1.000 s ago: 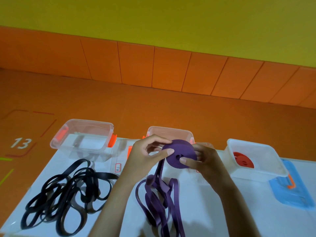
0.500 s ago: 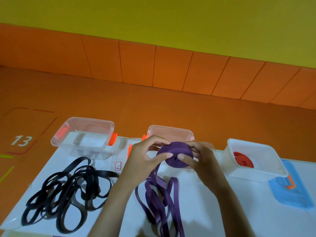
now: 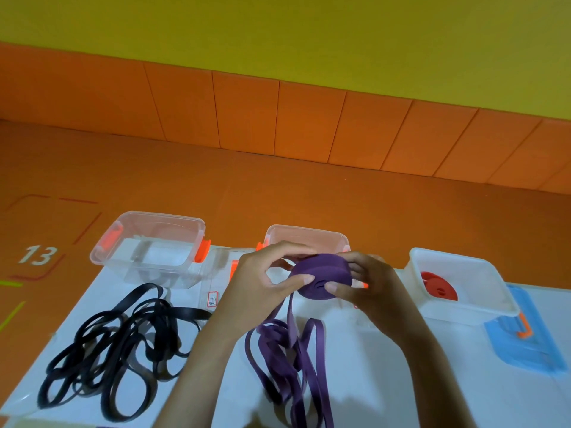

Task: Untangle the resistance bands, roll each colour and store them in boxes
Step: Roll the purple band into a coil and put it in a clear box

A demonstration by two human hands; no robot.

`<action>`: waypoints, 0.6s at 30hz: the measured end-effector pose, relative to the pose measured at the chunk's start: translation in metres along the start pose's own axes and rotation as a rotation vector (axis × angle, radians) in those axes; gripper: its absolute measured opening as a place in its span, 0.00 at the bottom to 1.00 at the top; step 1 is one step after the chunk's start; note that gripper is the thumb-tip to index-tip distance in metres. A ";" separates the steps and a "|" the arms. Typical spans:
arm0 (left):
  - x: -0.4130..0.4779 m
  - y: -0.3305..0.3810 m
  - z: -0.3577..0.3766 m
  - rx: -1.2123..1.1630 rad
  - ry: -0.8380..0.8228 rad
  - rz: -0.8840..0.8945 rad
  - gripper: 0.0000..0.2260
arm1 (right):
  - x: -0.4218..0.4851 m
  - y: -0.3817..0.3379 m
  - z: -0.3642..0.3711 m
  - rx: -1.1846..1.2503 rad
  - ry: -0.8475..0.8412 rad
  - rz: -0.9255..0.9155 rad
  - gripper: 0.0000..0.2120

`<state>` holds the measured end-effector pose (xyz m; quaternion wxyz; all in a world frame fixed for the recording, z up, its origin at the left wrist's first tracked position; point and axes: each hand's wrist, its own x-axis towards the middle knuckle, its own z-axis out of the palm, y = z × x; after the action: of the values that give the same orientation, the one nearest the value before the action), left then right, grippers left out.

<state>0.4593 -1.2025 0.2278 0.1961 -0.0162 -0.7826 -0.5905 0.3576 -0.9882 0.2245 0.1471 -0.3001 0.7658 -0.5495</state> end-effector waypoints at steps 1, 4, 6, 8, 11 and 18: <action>0.001 0.001 0.001 -0.036 0.020 -0.020 0.16 | -0.001 -0.002 -0.001 0.000 0.013 -0.011 0.14; 0.002 0.000 0.000 -0.159 0.054 -0.082 0.15 | -0.004 -0.007 0.001 0.198 0.042 -0.024 0.12; 0.002 -0.001 -0.001 -0.180 0.042 -0.098 0.17 | -0.004 -0.008 0.005 0.359 0.059 0.013 0.12; 0.002 0.000 -0.003 -0.195 0.039 -0.096 0.17 | -0.001 -0.004 0.008 0.407 0.036 0.021 0.13; 0.003 0.000 -0.005 -0.125 0.053 -0.056 0.17 | 0.002 -0.001 0.012 0.401 0.022 -0.015 0.20; 0.003 0.003 0.005 -0.207 0.151 -0.068 0.15 | 0.004 -0.007 0.013 0.531 0.126 -0.053 0.14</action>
<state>0.4558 -1.1972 0.2305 0.2317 0.0346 -0.7005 -0.6741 0.3638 -1.0022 0.2268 0.1583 -0.2364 0.5943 -0.7522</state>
